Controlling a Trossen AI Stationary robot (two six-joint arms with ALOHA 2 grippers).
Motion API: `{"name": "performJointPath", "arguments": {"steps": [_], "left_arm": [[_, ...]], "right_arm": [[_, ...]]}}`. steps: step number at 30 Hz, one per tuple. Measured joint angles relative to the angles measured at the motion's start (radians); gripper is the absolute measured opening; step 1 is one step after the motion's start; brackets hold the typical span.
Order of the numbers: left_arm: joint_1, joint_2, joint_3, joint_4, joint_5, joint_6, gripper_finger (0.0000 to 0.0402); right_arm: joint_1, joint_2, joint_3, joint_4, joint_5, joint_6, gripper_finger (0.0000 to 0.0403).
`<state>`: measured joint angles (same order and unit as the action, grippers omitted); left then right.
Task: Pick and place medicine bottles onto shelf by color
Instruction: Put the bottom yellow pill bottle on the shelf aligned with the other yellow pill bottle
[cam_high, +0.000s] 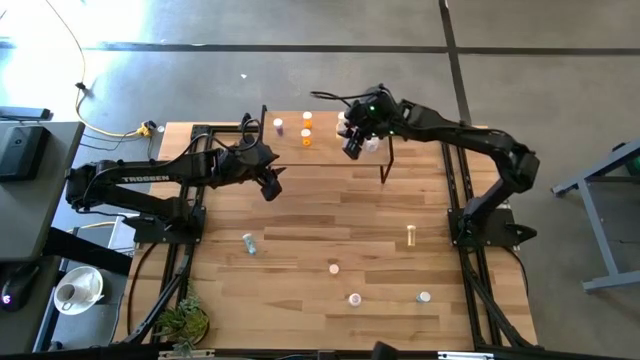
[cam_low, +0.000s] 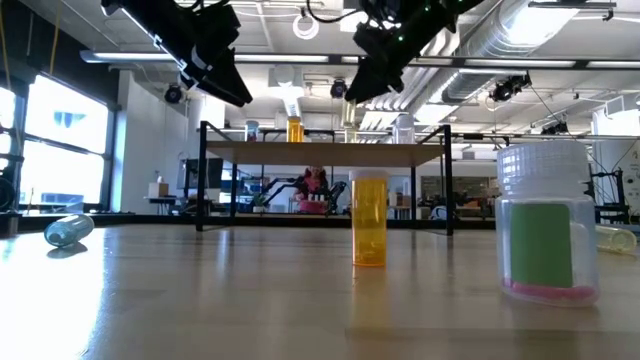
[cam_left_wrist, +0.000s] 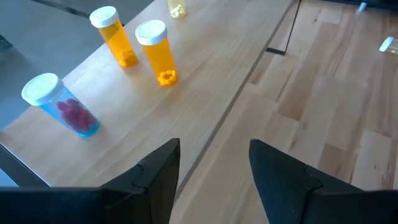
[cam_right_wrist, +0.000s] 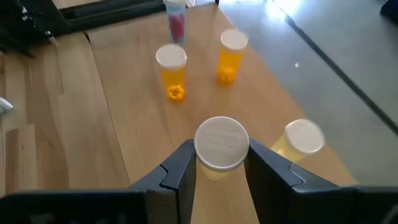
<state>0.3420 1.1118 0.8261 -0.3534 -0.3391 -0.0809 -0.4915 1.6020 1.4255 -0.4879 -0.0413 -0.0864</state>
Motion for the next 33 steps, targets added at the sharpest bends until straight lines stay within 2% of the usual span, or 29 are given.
{"name": "performJointPath", "arguments": {"steps": [15,33], "left_arm": [[0.0,0.0,0.0,-0.002,0.014,0.025,0.0184],[0.0,0.0,0.0,-0.002,0.014,0.033,0.0184]], "right_arm": [[-0.019,0.057,-0.002,-0.064,0.003,0.027,0.0112],[-0.019,0.072,-0.002,-0.054,0.015,0.037,0.0123]]}}
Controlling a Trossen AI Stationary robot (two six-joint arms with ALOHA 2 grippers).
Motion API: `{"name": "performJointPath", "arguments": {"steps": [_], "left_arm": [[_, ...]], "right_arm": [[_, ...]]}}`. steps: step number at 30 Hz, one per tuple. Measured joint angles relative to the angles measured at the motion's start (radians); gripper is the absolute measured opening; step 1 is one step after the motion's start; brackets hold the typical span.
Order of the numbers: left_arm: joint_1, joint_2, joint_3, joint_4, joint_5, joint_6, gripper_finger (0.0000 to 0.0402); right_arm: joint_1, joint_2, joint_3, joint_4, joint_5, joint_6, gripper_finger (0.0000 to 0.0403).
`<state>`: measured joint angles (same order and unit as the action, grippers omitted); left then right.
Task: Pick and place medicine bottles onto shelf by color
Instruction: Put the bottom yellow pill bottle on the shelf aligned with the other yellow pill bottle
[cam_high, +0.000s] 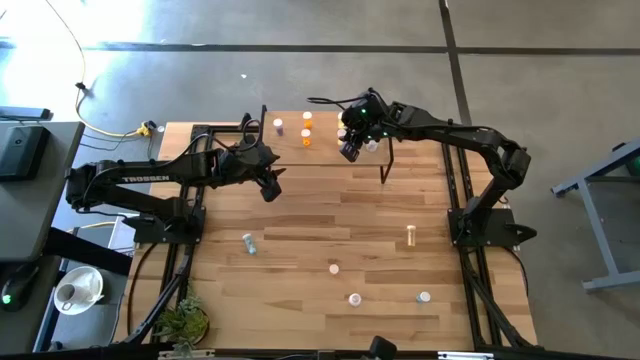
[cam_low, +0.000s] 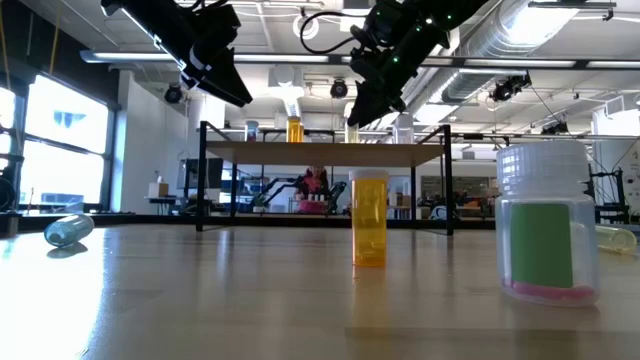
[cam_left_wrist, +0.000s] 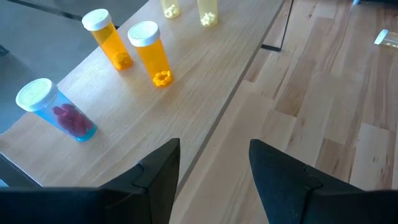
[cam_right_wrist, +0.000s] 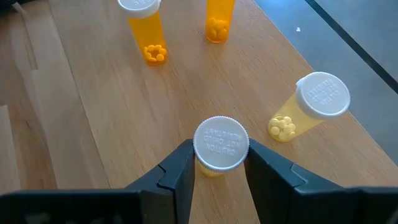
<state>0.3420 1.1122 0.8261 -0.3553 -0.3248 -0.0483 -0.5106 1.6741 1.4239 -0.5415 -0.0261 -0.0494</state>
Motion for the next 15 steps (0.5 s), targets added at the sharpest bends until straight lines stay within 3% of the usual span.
{"name": "performJointPath", "arguments": {"steps": [5,15], "left_arm": [[0.0,0.0,0.0,0.0,0.0,0.0,0.0184],[0.0,0.0,0.0,-0.018,0.0,0.0,0.0184]], "right_arm": [[0.0,0.003,0.0,-0.002,0.053,-0.003,0.0137],[0.0,0.003,0.002,0.007,0.042,-0.003,0.0149]]}}
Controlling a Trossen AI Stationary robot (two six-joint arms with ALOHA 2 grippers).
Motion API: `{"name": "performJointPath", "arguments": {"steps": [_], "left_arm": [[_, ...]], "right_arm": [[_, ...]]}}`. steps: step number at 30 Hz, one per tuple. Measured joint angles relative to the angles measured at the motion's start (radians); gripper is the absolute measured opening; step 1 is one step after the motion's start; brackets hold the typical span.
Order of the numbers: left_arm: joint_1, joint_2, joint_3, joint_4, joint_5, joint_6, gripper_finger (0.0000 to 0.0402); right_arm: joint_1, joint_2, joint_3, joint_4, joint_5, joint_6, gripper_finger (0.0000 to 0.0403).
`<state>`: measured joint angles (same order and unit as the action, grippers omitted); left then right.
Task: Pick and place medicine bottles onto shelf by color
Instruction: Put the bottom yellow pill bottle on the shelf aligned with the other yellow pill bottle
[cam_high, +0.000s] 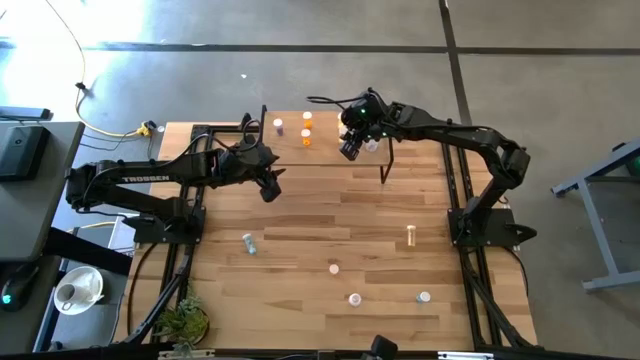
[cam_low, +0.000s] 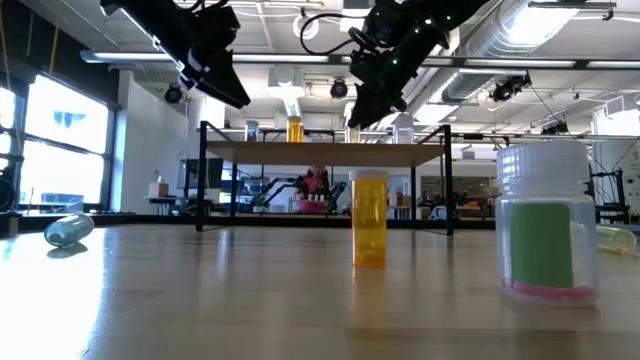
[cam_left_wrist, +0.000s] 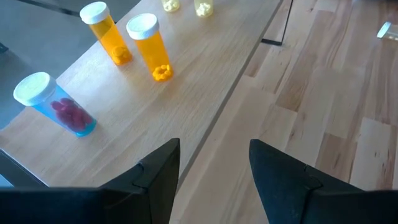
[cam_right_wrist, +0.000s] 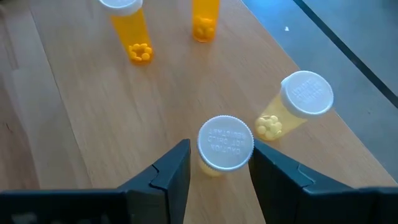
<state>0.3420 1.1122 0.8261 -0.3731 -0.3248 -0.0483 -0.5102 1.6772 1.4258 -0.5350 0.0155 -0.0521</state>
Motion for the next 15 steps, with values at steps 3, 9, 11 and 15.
{"name": "performJointPath", "arguments": {"steps": [3,9,11,15], "left_arm": [[0.0,0.0,0.0,-0.001,0.0,0.0,0.0184],[0.0,0.0,0.0,-0.001,0.0,0.0,0.0184],[0.0,0.0,0.0,-0.001,0.0,0.0,0.0184],[0.0,0.0,0.0,-0.001,0.0,0.0,0.0184]], "right_arm": [[0.0,-0.001,0.0,0.0,-0.011,-0.001,0.0149],[0.0,-0.001,0.001,0.0,-0.028,-0.008,0.0149],[0.0,-0.002,0.001,0.0,-0.029,-0.005,0.0149],[0.0,-0.002,0.002,-0.01,-0.031,0.001,0.0149]]}}
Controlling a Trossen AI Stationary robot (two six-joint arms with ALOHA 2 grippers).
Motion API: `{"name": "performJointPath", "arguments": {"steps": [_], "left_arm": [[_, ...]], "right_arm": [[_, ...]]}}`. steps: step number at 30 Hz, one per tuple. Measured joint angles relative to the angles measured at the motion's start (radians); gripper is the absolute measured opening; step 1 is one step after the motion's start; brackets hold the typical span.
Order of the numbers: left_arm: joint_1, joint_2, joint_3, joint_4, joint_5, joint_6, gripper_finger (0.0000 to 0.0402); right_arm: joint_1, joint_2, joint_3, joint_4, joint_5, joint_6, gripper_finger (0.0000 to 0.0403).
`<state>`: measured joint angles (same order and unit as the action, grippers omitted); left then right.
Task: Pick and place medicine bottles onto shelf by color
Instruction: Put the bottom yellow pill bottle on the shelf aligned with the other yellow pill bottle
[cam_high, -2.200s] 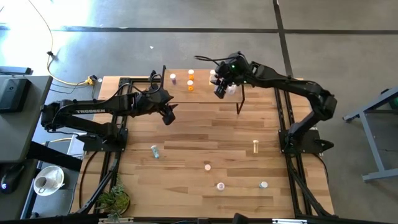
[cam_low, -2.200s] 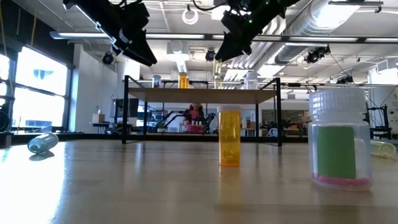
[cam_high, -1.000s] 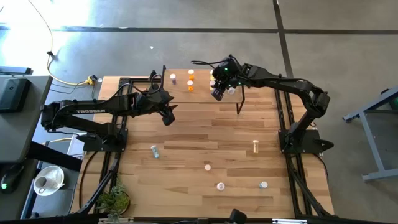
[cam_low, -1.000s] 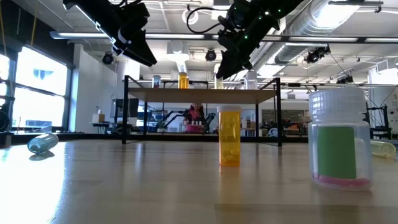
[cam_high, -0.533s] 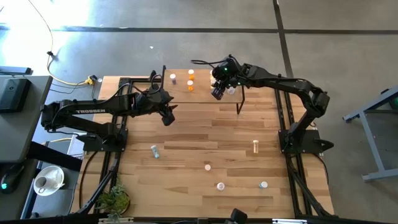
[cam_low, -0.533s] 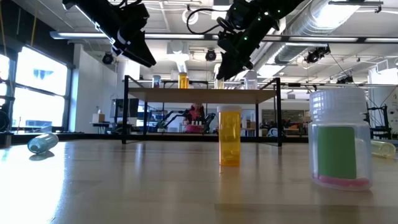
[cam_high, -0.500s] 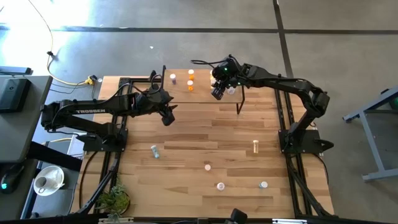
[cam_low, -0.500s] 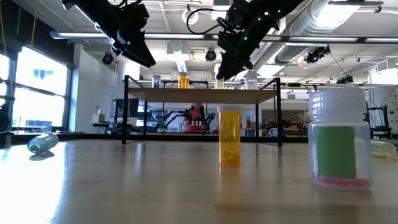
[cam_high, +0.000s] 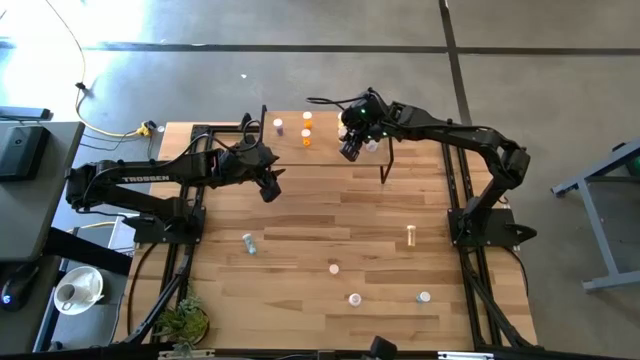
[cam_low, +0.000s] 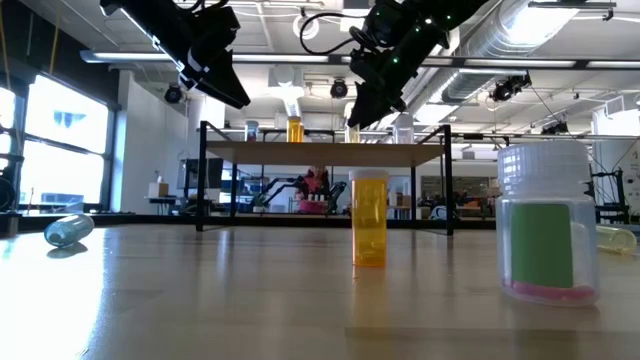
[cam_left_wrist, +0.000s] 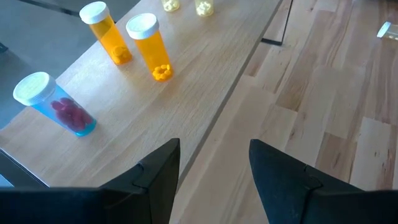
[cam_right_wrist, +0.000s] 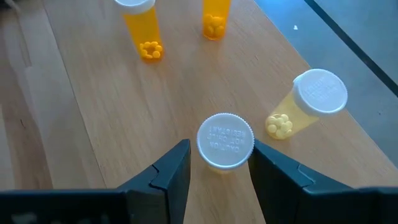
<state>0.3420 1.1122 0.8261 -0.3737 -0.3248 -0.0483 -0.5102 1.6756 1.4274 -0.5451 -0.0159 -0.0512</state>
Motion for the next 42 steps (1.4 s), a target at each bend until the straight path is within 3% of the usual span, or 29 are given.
{"name": "performJointPath", "arguments": {"steps": [13,42], "left_arm": [[0.0,0.0,0.0,0.0,0.0,0.0,0.0184],[0.0,0.0,0.0,0.003,0.0,0.0,0.0184]], "right_arm": [[0.0,-0.002,0.001,-0.013,0.012,0.003,0.0105],[0.01,-0.002,0.018,-0.077,-0.021,0.028,0.0103]]}}
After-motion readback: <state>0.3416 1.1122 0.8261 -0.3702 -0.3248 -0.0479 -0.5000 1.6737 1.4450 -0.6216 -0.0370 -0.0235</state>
